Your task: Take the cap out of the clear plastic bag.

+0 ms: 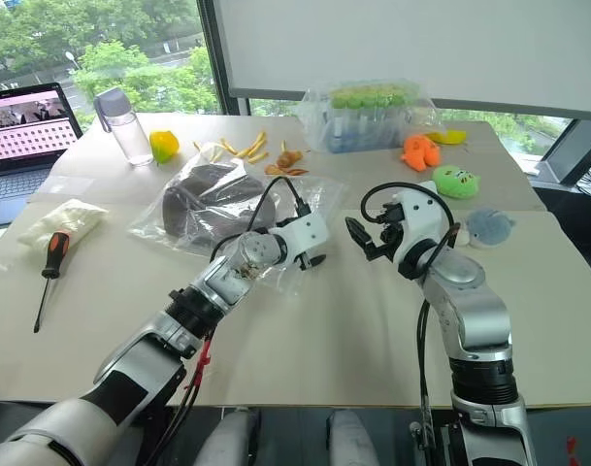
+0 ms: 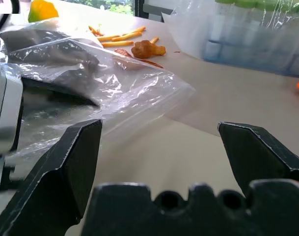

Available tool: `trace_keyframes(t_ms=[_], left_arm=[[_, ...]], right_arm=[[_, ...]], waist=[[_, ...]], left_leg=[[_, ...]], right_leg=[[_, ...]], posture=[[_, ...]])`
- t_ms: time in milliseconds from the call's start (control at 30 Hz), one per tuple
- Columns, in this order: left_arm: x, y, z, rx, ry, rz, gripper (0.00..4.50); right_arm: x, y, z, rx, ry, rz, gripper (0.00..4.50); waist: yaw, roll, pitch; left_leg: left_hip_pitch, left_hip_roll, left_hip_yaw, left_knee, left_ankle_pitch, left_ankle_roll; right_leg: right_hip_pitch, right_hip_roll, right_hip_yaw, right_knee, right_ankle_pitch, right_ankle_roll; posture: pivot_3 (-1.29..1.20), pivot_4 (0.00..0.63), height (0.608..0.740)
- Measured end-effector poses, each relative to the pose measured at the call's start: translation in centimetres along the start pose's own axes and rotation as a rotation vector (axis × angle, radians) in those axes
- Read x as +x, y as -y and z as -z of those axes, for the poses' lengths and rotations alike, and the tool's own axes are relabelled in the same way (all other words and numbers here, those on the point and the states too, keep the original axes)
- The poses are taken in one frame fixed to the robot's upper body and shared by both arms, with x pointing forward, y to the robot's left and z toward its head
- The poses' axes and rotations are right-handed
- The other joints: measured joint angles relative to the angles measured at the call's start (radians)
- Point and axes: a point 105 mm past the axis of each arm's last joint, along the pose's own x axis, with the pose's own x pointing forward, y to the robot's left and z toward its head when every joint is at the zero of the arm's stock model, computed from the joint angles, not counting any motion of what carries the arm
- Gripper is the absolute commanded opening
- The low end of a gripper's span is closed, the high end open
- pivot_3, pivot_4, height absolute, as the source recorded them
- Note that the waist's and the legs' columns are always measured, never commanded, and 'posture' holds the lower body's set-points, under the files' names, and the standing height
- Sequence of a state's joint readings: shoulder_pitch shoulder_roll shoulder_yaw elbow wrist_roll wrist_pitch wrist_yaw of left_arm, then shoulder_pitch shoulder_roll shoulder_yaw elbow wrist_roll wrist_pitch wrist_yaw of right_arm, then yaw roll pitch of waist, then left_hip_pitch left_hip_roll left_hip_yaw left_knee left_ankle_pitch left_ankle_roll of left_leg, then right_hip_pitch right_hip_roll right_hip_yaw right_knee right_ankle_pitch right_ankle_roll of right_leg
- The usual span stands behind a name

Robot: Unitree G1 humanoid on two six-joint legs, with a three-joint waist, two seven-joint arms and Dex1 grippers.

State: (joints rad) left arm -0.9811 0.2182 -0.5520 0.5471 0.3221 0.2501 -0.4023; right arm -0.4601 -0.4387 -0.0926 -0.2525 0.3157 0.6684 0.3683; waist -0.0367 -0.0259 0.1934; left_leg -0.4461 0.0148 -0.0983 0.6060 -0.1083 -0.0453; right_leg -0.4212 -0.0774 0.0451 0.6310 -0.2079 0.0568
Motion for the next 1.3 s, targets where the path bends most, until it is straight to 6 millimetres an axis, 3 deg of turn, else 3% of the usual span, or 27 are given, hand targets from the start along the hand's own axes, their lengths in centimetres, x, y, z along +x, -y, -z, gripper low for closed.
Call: trace_keyframes(t_ms=[300,500,667,967,1033,1133,1300], left_arm=[[-0.2,-1.1,3.1,0.408,-0.078,-0.085,4.14],[-1.3,-4.3,4.2,0.622,-0.122,-0.174,4.14],[-2.2,-7.1,3.9,0.6,-0.132,-0.26,4.14],[-2.9,-9.0,3.6,0.418,-0.123,-0.324,4.14],[-2.6,-8.7,3.4,0.239,-0.091,-0.323,4.14],[-1.2,-5.5,2.1,-0.085,-0.001,-0.212,4.14],[-0.7,-0.1,0.6,-0.261,0.049,0.041,4.14]], right_arm=[[0.1,0.0,0.0,-0.008,-0.003,-0.004,4.5],[0.2,0.0,-0.2,-0.023,-0.004,0.0,4.5],[0.5,-0.6,0.1,-0.023,-0.015,-0.018,4.5],[0.7,-0.7,0.3,-0.023,-0.019,-0.021,4.5],[0.7,-0.6,0.4,-0.023,-0.02,-0.021,4.5],[0.8,-0.7,0.3,-0.023,-0.018,-0.023,4.5],[0.8,-0.9,0.4,-0.018,-0.016,-0.025,4.5]], waist=[[-0.003,0.0,0.0],[-0.002,0.0,0.0],[-0.002,0.0,0.0],[-0.002,0.0,0.0],[-0.001,0.0,0.0],[0.004,0.0,0.0],[-0.008,0.0,0.0]], left_leg=[[0.0,0.0,0.0,-0.001,0.0,0.0],[0.0,0.0,0.0,-0.001,0.0,0.0],[-0.001,0.0,0.0,-0.001,0.0,0.0],[-0.001,0.0,0.0,-0.001,0.0,0.0],[-0.001,0.0,0.0,-0.001,0.0,0.0],[-0.001,0.0,0.0,0.0,0.0,0.0],[-0.001,0.0,0.0,-0.001,0.0,0.0]], right_leg=[[-0.001,0.0,0.0,0.0,0.0,0.0],[-0.001,0.0,0.0,0.0,0.0,0.0],[-0.001,0.0,0.0,0.0,0.0,0.0],[-0.001,0.0,0.0,0.0,0.0,0.001],[-0.001,0.0,0.0,0.0,0.0,0.001],[0.0,0.0,0.0,-0.001,0.0,0.001],[-0.001,0.0,0.0,0.001,0.0,0.001]], posture=[[0.0,0.15,0.74],[0.0,0.15,0.74],[0.0,0.15,0.74],[0.0,0.15,0.74],[0.0,0.15,0.74],[0.0,0.15,0.74],[0.0,0.15,0.74]])
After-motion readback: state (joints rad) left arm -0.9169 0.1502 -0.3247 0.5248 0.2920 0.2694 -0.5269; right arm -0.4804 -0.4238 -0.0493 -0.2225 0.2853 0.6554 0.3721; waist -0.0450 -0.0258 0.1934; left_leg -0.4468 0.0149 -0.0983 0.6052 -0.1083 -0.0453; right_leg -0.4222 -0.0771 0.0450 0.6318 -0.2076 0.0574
